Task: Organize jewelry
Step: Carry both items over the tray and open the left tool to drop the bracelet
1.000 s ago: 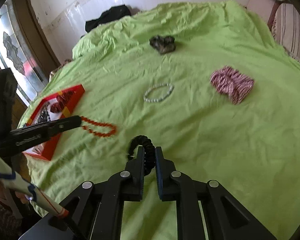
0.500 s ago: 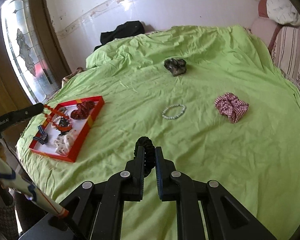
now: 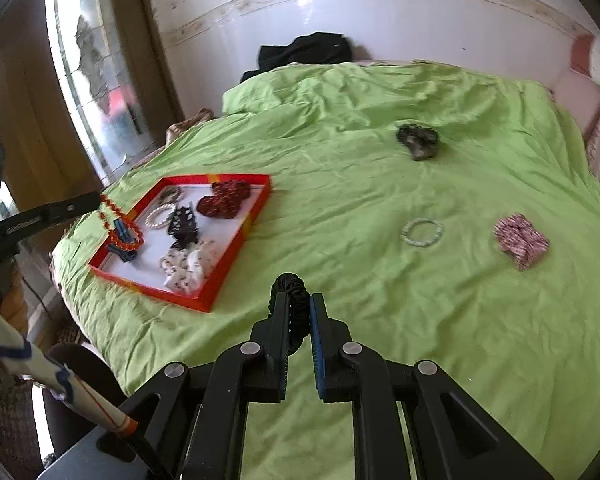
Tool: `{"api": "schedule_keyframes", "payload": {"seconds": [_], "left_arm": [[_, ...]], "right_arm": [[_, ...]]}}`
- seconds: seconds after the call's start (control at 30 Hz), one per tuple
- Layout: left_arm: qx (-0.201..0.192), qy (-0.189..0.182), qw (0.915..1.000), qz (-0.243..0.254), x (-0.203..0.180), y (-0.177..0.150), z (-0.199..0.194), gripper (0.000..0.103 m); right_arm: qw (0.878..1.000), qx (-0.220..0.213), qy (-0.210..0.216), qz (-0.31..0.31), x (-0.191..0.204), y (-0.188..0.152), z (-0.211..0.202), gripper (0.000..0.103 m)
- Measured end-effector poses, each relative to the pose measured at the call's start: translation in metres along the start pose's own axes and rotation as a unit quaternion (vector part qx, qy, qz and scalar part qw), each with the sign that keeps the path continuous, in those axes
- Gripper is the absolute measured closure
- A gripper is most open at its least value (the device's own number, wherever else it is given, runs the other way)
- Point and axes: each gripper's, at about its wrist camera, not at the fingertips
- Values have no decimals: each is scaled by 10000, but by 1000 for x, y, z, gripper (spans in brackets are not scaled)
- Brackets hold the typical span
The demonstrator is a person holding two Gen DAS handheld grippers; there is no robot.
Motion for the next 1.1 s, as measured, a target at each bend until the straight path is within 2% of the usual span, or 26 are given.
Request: {"api": "schedule_keyframes", "payload": {"seconds": [0.2, 0.37, 0.47, 0.63, 0.87, 1.1], "left_arm": [[269, -53, 9996, -81, 8, -5, 29, 96], [315, -82, 9994, -100, 15, -5, 42, 96], [277, -54, 9996, -93, 21, 3, 46, 96], [159, -59, 9998, -116, 34, 35, 59, 96], [579, -276, 9971, -417, 54, 80, 122, 96], [1025, -314, 9917, -704, 75, 89, 189, 96]], "right_arm": [[9998, 118, 67, -141, 19, 12, 21, 92], [9993, 268, 113, -228, 28, 22, 43, 92], [9989, 297, 132, -330, 35, 35, 55, 92], [9984, 230, 250, -449, 50, 67, 78, 92], [9964, 395, 665, -360, 69, 105, 131, 92], [9889, 727, 1217, -448, 95, 108, 176, 92]]}}
Point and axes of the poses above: each gripper's, at about its wrist camera, not at the fingertips, and z roughly the way its jaws point, x to its left, y to its top, and after that the axes turned 11 degrees about y, right-handed
